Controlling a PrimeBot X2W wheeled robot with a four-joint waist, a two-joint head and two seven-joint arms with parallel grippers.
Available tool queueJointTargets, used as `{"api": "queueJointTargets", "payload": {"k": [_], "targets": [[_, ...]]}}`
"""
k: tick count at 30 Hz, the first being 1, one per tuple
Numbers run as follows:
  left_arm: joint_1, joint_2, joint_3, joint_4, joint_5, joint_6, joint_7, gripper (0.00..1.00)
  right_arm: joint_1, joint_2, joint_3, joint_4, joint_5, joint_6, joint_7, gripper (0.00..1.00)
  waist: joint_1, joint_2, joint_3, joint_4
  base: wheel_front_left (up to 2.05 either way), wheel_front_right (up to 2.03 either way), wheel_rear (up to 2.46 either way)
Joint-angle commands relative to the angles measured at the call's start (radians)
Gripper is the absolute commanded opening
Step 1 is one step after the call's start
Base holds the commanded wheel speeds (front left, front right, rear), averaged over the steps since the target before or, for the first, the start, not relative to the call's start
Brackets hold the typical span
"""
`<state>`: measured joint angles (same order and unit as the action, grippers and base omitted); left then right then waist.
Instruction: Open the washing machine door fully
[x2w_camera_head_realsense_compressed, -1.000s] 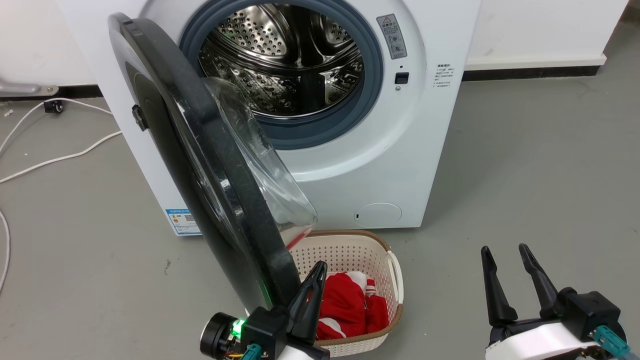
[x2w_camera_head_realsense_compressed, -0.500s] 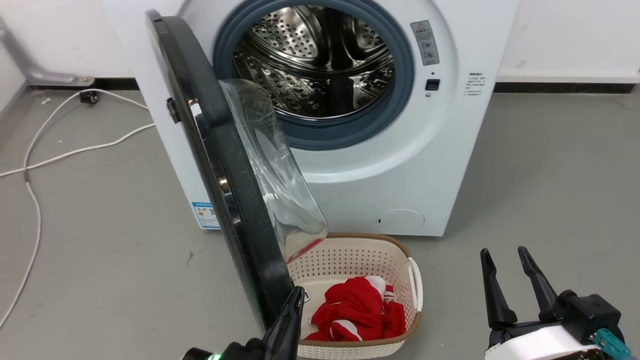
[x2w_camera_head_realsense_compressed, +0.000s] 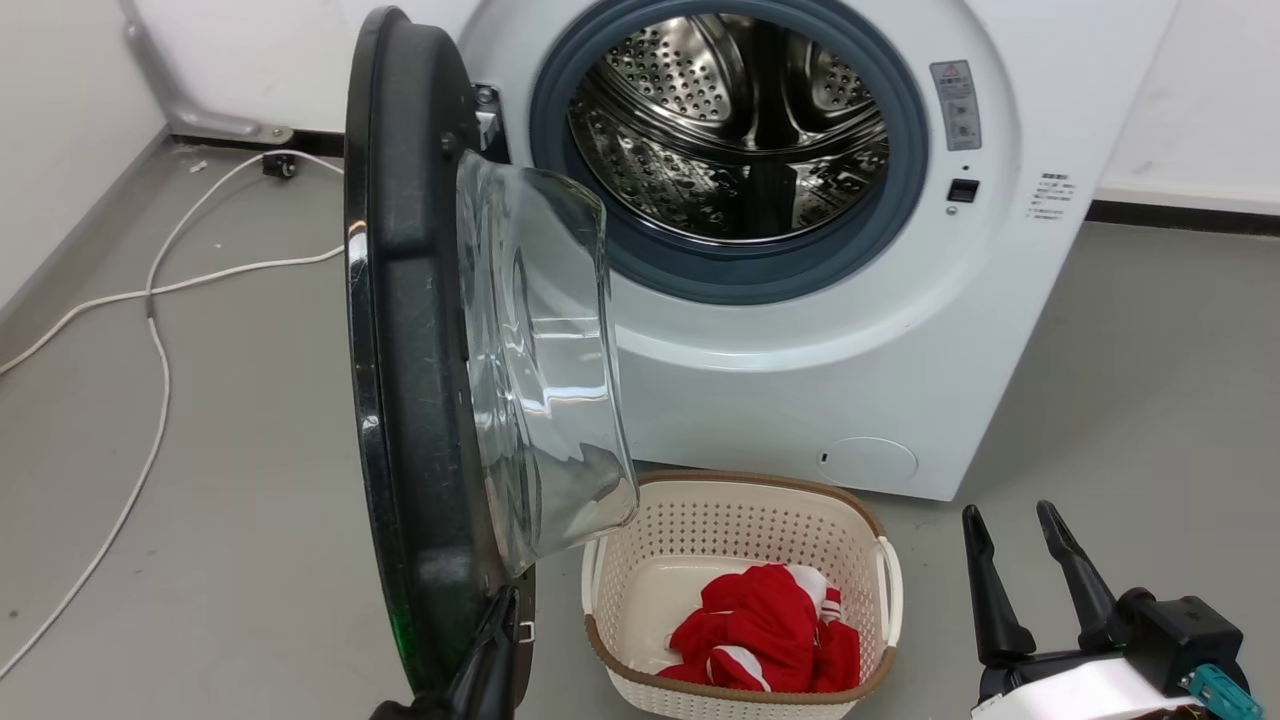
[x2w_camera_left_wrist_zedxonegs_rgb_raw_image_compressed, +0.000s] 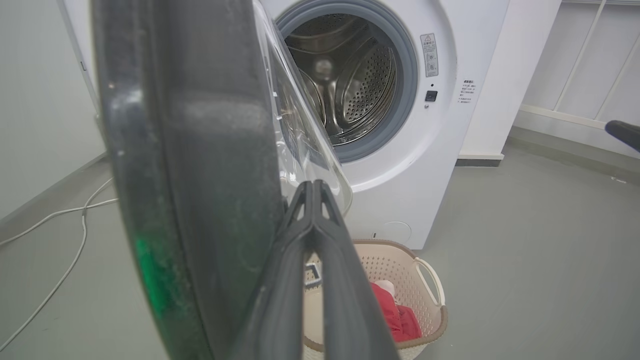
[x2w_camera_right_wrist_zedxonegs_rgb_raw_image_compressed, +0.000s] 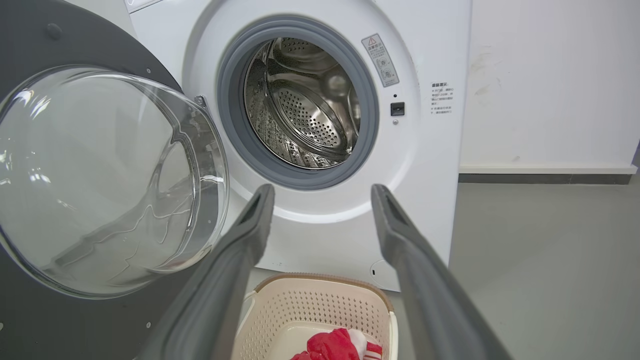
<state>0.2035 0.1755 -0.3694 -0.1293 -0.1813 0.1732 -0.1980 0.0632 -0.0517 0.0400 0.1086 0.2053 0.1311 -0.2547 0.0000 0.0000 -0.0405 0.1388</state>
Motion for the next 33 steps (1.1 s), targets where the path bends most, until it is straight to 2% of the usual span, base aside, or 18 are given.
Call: {"api": "queueJointTargets", "payload": {"k": [1, 13, 18, 26, 33], "targets": [[0.016, 0.007, 0.014, -0.006, -0.006, 0.012, -0.006, 0.00, 0.013, 0.003, -0.003, 0.001, 0.004, -0.001, -0.004, 1.00, 0.0000, 0.0000, 0.000, 0.016, 0.00, 0.00, 0.00], [-0.013, 0.048, 0.169, 0.013, -0.069, 0.071, -0.026, 0.00, -0.008, 0.003, 0.011, -0.027, -0.010, -0.001, 0.013, 1.00, 0.0000, 0.0000, 0.022, 0.080, 0.00, 0.00, 0.00], [-0.052, 0.065, 0.254, 0.037, -0.118, 0.076, -0.040, 0.00, -0.011, 0.003, 0.010, -0.051, -0.014, -0.001, 0.026, 1.00, 0.0000, 0.0000, 0.031, 0.087, 0.00, 0.00, 0.00], [-0.133, 0.131, 0.387, 0.126, -0.191, 0.050, -0.055, 0.00, -0.010, 0.003, 0.018, -0.088, -0.021, -0.001, 0.050, 1.00, 0.0000, 0.0000, 0.048, 0.072, 0.00, 0.00, 0.00], [-0.212, 0.187, 0.447, 0.248, -0.221, 0.013, -0.062, 0.00, -0.021, 0.003, 0.010, -0.104, -0.026, -0.001, 0.061, 1.00, 0.0000, 0.0000, 0.066, 0.048, 0.00, 0.00, 0.00]]}}
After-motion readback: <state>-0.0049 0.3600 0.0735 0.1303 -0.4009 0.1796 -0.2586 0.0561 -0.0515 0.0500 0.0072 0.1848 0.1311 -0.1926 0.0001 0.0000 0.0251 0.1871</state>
